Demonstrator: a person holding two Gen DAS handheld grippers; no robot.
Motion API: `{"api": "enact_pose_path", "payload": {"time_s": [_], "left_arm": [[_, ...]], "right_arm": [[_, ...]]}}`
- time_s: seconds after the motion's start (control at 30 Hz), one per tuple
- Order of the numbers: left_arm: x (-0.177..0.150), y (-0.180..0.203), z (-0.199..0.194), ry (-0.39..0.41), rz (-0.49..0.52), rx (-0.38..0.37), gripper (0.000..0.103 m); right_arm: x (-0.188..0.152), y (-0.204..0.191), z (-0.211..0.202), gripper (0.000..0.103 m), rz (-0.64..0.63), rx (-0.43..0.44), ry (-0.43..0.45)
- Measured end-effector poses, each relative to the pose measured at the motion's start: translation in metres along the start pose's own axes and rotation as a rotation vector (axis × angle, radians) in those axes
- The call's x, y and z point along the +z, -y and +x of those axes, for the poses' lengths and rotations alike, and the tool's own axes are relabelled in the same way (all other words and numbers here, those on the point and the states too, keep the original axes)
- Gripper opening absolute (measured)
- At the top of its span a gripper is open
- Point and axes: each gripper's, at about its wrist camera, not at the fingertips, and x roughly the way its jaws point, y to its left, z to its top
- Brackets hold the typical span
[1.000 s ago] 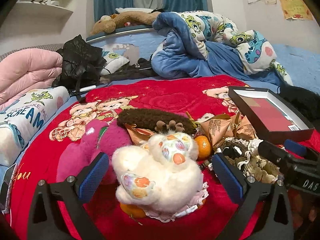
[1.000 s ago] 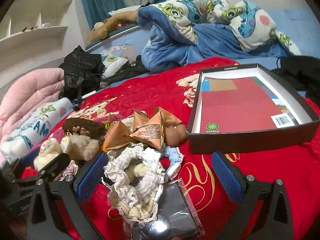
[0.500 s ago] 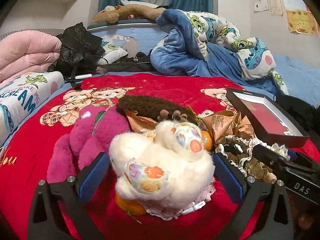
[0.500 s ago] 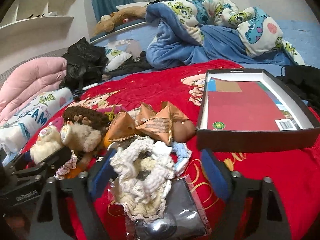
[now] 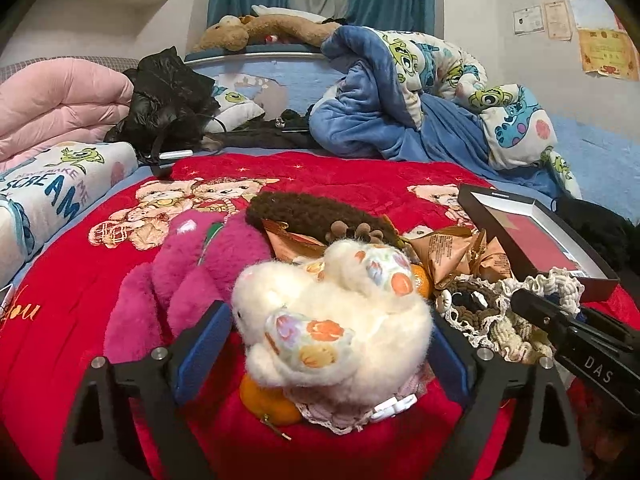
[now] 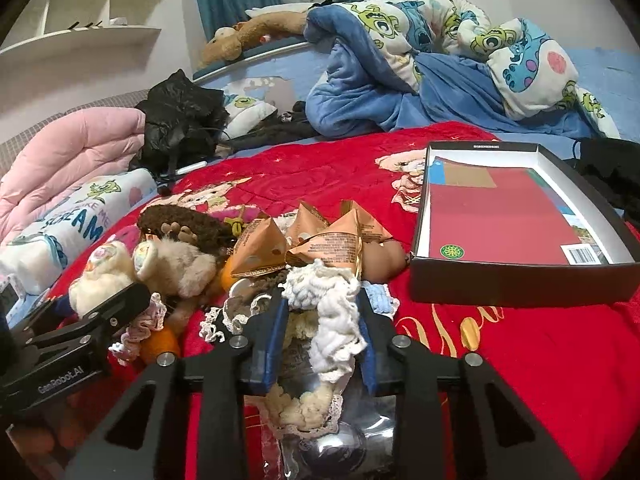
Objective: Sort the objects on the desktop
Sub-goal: 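Grasp the cream fluffy plush with the left tool while the right tool grasps the white lace scrunchie, then lift the plush and scrunchie and carry both toward the open black box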
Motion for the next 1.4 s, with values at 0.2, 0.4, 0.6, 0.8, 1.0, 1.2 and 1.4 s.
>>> {"api": "enact_pose_path", "payload": {"time_s": [0.2, 0.4, 0.6, 0.8, 1.0, 1.2, 1.4], "left_arm": [[-0.002, -0.002, -0.002, 0.012, -0.008, -0.003, 0.092], [-0.004, 0.000, -0.006, 0.028, -0.002, -0.008, 0.087], [-0.006, 0.002, -0.010, 0.047, 0.005, -0.018, 0.078], [-0.008, -0.001, -0.018, 0.078, -0.019, -0.039, 0.069], [-0.009, -0.002, -0.020, 0.092, -0.025, -0.042, 0.068], [-0.009, -0.005, -0.022, 0.107, -0.043, -0.051, 0.068], [-0.009, -0.008, -0.024, 0.126, -0.059, -0.062, 0.067]], "right_arm": [[-0.001, -0.004, -0.005, 0.028, -0.016, 0.009, 0.024], [0.000, -0.002, -0.009, 0.029, -0.005, 0.007, 0.039], [0.000, -0.001, -0.011, 0.029, 0.003, 0.018, 0.054], [-0.001, -0.005, -0.015, 0.027, -0.016, 0.021, 0.072], [-0.001, -0.009, -0.017, 0.026, -0.036, 0.027, 0.082], [-0.001, -0.008, -0.020, 0.023, -0.033, 0.041, 0.091], [-0.001, -0.010, -0.019, 0.015, -0.044, 0.060, 0.085]]}}
